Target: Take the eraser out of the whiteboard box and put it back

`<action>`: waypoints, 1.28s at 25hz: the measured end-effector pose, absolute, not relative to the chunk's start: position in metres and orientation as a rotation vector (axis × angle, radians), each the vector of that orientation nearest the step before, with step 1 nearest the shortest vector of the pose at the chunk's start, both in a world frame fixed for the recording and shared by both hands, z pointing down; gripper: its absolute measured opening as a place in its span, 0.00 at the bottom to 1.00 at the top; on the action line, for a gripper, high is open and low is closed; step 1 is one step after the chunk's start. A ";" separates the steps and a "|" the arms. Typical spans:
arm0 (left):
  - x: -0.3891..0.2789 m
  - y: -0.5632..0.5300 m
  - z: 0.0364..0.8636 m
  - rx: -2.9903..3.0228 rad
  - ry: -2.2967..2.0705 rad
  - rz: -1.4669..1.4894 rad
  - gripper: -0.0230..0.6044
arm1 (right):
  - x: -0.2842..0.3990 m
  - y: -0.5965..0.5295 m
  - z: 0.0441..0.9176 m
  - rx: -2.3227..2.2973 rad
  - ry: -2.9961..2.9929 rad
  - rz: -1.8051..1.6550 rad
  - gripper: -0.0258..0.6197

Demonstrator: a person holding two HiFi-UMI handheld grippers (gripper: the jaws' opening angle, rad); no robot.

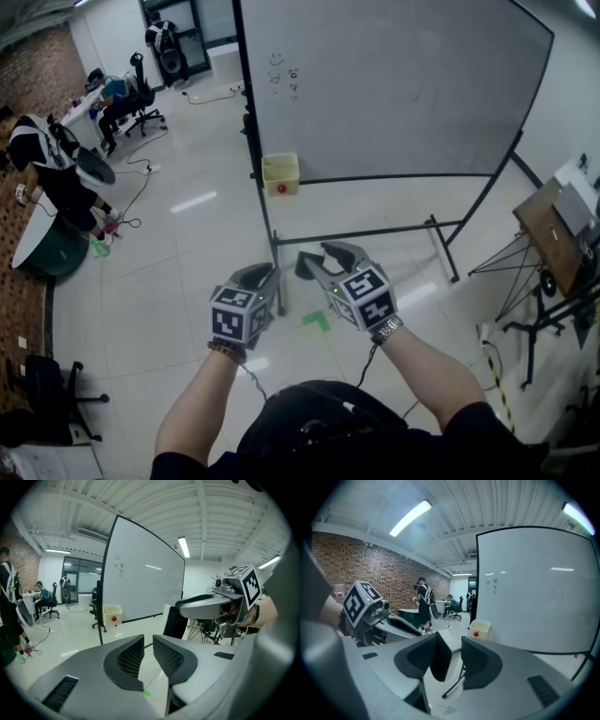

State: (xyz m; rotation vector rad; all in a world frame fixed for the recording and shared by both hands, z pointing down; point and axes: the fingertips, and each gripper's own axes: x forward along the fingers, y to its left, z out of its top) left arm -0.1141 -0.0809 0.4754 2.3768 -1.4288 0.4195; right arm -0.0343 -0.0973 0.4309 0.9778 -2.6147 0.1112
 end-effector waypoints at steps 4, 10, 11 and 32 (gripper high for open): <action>-0.104 -0.080 0.477 2.416 -1.388 0.448 0.24 | -0.029 -0.099 0.431 0.966 -2.619 0.118 0.34; -0.082 -0.075 0.475 2.494 -1.311 0.443 0.32 | -0.022 -0.095 0.431 0.909 -2.646 0.116 0.34; -0.078 -0.074 0.474 2.509 -1.294 0.438 0.32 | -0.021 -0.093 0.431 0.893 -2.652 0.113 0.34; -0.012 -0.064 0.479 2.635 -1.096 0.607 0.43 | 0.000 -0.069 0.423 0.555 -2.760 0.042 0.34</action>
